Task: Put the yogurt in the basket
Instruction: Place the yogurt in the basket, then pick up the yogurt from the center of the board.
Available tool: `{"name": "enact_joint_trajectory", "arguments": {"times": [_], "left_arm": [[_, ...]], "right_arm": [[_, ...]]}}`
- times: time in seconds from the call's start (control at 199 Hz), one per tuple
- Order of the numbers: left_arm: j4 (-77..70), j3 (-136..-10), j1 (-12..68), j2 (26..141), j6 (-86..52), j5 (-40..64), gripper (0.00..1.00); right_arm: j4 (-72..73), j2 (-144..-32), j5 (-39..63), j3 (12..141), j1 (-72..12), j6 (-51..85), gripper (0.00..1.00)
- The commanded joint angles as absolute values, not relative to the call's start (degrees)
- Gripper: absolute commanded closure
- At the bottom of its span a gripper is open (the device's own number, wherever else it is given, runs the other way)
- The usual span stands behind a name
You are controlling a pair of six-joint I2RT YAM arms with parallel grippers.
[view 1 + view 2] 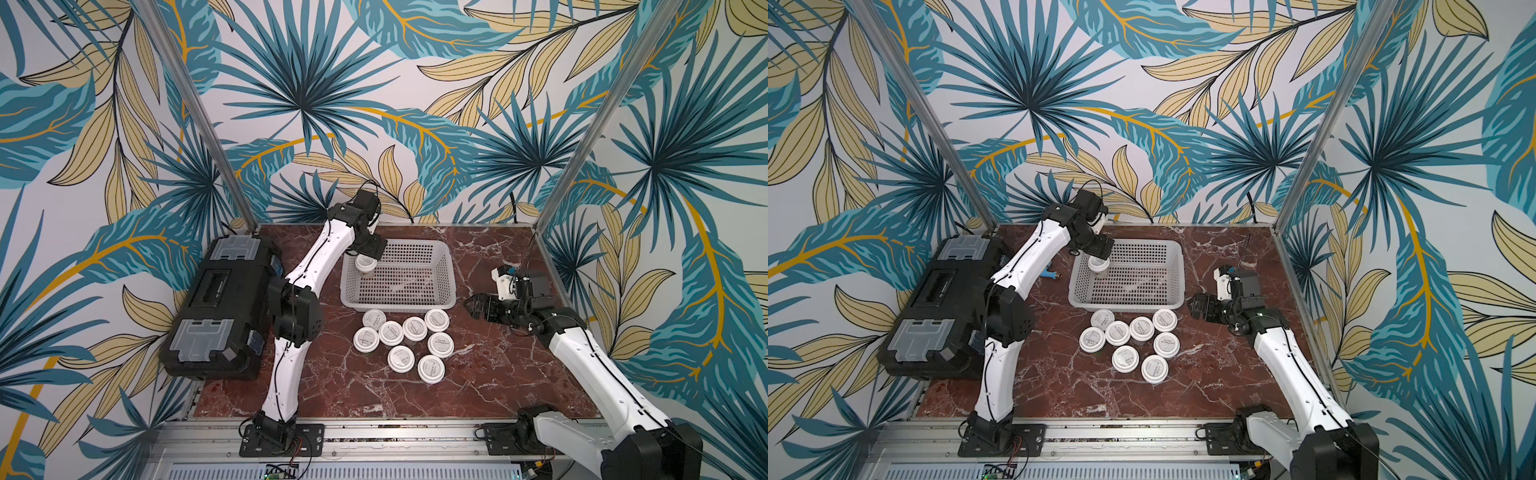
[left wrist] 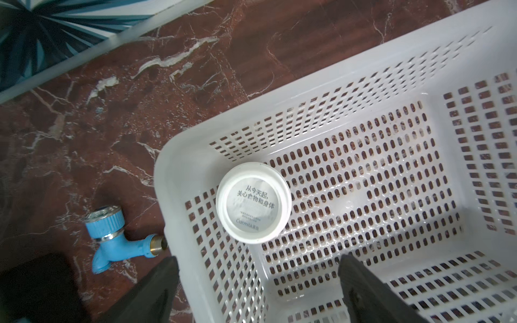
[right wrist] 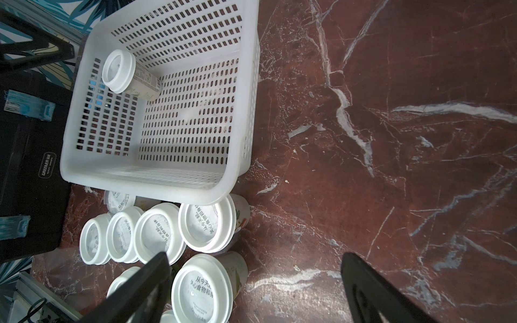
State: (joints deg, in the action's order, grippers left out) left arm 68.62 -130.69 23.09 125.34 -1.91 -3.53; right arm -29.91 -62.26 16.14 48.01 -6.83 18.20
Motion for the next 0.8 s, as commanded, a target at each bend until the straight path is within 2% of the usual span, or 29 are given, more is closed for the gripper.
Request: {"name": "enact_joint_trajectory", "arguments": {"times": [0.0, 0.131, 0.262, 0.438, 0.594, 0.795], "left_arm": [[68.26, -124.76, 25.12, 116.93, -2.27, -5.71, 0.08], [64.37, -112.69, 27.52, 106.99, -3.27, -5.71, 0.14], [64.61, -104.21, 29.77, 100.08, -5.17, -7.72, 0.15], [57.09, -89.27, 33.01, 87.97, -8.8, -6.73, 0.17], [55.13, -82.77, 36.3, 81.19, -11.52, -7.05, 0.19], [56.82, -77.89, 39.5, 78.31, -13.66, -7.72, 0.2]], "right_arm": [[-31.32, -61.85, 16.25, 49.11, -7.14, 17.4, 0.0], [-32.49, -61.32, 16.85, 50.17, -7.46, 17.41, 0.0], [-34.98, -59.88, 17.48, 52.0, -8.04, 17.11, 0.0], [-38.83, -56.6, 16.81, 53.46, -8.91, 16.87, 0.0], [-42.48, -55.13, 15.8, 54.7, -11.09, 16.66, 0.0], [-46.37, -55.2, 12.39, 56.55, -16.57, 16.52, 0.02]]}}
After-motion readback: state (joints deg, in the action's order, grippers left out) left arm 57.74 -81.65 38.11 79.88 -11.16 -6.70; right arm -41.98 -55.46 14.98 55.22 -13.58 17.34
